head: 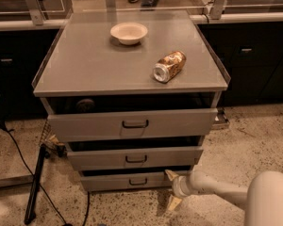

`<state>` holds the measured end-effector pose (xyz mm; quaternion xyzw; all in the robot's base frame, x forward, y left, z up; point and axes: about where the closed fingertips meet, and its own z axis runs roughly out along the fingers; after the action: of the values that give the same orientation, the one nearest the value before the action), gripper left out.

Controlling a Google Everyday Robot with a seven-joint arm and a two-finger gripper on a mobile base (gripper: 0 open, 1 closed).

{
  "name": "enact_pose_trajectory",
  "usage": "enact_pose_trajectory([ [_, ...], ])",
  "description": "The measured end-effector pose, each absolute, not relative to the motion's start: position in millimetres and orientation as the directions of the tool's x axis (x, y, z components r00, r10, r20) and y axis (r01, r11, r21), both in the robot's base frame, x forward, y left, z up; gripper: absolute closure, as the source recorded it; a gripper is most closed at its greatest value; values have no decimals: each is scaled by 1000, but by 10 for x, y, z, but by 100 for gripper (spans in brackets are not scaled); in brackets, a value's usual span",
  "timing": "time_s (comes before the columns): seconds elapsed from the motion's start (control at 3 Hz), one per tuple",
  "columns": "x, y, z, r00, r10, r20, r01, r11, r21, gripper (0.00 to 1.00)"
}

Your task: Open bottom drawer

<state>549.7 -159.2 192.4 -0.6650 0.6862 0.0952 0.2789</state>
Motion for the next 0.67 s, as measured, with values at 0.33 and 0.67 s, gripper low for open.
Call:
enact_pose_trajectory([
  [0.33, 5584, -1514, 1891, 72, -870, -488, -964, 66, -259, 0],
  [0.67, 5648, -1445, 1849, 92, -879, -468, -963, 41, -265, 0],
])
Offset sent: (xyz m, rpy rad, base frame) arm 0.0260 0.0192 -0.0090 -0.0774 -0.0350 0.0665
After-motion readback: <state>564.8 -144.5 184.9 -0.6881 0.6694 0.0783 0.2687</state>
